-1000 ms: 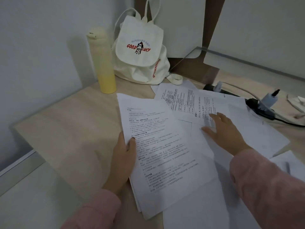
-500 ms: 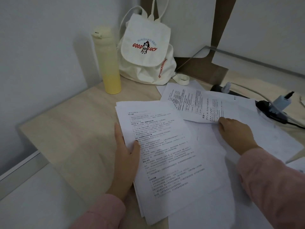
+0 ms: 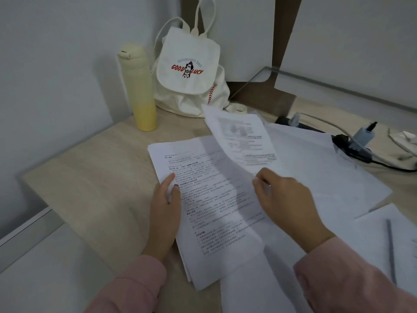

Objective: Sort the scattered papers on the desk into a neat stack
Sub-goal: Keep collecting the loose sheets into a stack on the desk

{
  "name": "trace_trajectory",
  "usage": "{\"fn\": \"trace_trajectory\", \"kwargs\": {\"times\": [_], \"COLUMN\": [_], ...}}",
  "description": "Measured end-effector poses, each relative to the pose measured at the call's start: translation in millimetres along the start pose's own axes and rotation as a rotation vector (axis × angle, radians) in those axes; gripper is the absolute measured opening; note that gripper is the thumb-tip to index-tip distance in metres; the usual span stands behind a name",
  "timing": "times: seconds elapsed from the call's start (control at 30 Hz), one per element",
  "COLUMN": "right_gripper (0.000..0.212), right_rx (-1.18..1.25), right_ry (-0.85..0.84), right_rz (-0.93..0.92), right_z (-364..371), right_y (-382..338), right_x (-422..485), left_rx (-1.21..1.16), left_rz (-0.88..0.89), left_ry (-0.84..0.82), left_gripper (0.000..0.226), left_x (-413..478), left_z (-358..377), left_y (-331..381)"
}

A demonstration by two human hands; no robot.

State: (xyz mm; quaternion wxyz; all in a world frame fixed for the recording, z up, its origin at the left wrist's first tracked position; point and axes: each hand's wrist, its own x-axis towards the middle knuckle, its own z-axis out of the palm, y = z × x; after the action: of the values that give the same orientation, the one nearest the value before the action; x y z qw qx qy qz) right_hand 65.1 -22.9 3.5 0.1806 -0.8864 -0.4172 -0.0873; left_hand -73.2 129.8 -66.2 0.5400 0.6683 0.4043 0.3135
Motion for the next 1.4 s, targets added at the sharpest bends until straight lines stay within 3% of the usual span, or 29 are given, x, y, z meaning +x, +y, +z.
{"fn": "trace_trajectory", "kwargs": {"times": [0.23,0.3,0.37,0.43,0.5,0.53,0.63,0.7,0.97,1.07,1.2,1.27,1.4], "right_gripper": [0.026,0.028,0.027,0.018,0.016,0.024,0.058,0.067,0.058,0.037,0.031,0.029,0.022], "right_rx": [0.15,0.277,0.55,0.651,0.449,0.301,0.0,-0.068,-0.244,-0.291,-0.517,-0.64,-0.472], "right_ry": [-0.211,-0.363,-0.57,-0.489,-0.306,-0.296,-0.536,-0.626,-0.67,-0.584,-0.362,-0.157,0.289], "right_rz": [-0.163,-0.199,-0.118,-0.001,0.095,0.15,0.276,0.293,0.204,0.172,0.164,0.153,0.243], "right_z": [30,34,32,28,23,19,8,5,4,2,-8,-20,-55], "right_y": [-46,-52,-47,-23,19,42,93,108,109,111,116,118,104], "right_x": [-40,-44,-37,-21,-4,1,7,9,20,19,21,26,36], "left_rx": [-0.166,-0.147,-0.073,-0.021,0.01,0.02,0.014,0.008,-0.042,-0.075,-0.076,-0.082,-0.081], "left_rz": [-0.056,-0.044,0.0,0.02,0.015,0.007,-0.011,-0.018,-0.03,-0.045,-0.042,-0.041,-0.029], "left_ry": [-0.065,-0.062,-0.046,-0.034,-0.013,-0.006,0.006,0.003,-0.02,-0.025,-0.012,-0.015,0.014], "left_gripper": [0.022,0.017,0.025,0.032,0.036,0.038,0.042,0.044,0.05,0.052,0.054,0.055,0.061], "left_x": [-5,-3,-1,-1,-1,-1,1,1,0,0,-1,-1,-6], "left_z": [-2,-2,-3,-3,-3,-3,-3,-3,-5,-4,-4,-4,-3], "left_y": [11,8,3,1,2,2,0,-1,1,2,3,4,10]}}
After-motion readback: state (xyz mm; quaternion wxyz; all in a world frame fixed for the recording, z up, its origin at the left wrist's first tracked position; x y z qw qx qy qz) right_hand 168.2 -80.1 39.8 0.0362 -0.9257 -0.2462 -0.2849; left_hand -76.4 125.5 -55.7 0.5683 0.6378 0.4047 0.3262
